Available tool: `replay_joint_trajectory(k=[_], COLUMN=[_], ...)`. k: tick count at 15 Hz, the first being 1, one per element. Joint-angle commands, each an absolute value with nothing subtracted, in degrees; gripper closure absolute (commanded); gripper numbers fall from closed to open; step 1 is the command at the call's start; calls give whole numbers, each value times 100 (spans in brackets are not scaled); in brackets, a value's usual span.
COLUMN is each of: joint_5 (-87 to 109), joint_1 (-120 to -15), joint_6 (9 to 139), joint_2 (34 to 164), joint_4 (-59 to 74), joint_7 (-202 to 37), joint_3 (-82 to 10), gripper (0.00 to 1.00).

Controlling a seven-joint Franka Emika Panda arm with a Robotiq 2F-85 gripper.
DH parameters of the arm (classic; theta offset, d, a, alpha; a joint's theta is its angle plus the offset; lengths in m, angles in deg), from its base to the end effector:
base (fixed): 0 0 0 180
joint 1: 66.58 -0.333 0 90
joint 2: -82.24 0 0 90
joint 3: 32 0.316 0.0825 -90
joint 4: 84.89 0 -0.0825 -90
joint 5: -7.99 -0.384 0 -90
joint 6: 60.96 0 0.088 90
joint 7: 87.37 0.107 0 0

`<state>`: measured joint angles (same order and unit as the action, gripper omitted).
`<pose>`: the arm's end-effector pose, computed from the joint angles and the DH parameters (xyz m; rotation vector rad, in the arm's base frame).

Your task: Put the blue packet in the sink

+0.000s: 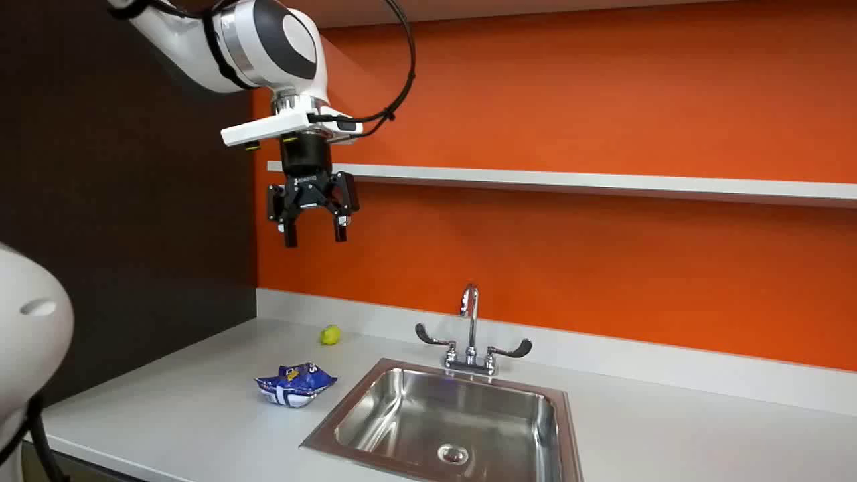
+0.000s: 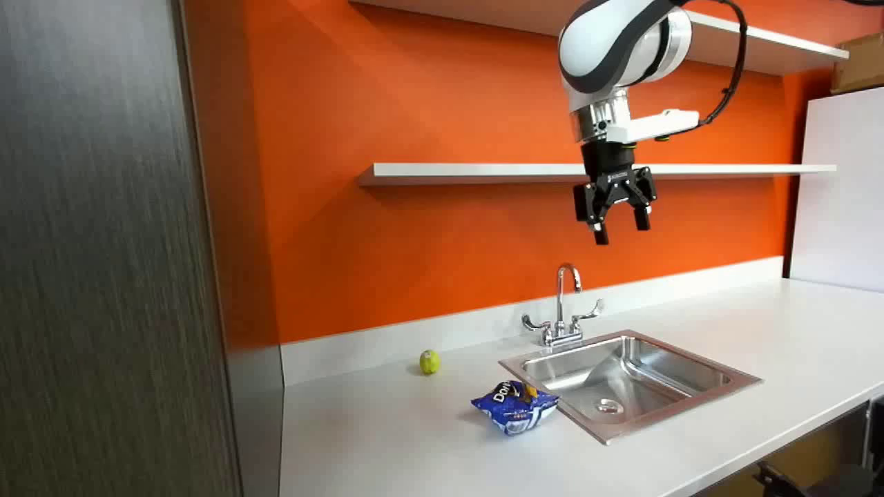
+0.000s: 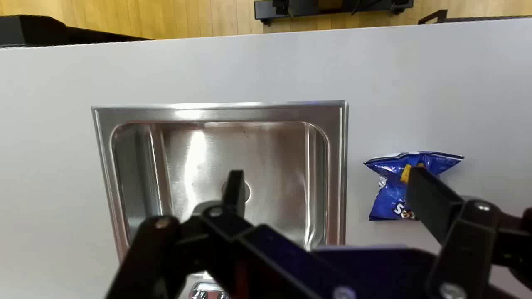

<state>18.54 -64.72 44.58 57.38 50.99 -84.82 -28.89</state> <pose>0.4081 -0.0044 0.4801 2.9378 0.0430 -0.1335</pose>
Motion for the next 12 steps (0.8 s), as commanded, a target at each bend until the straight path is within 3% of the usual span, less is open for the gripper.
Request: replay_joint_trajectory(k=[1,12], joint_5=[1874,1009], joint_1=[-6534,-6839], joint_6=[4443,5526], joint_2=[5744,6265], joint_4=[5089,5326], joint_7=[-8461,-8547], joint_3=[-2942,-2971], gripper=[0,0])
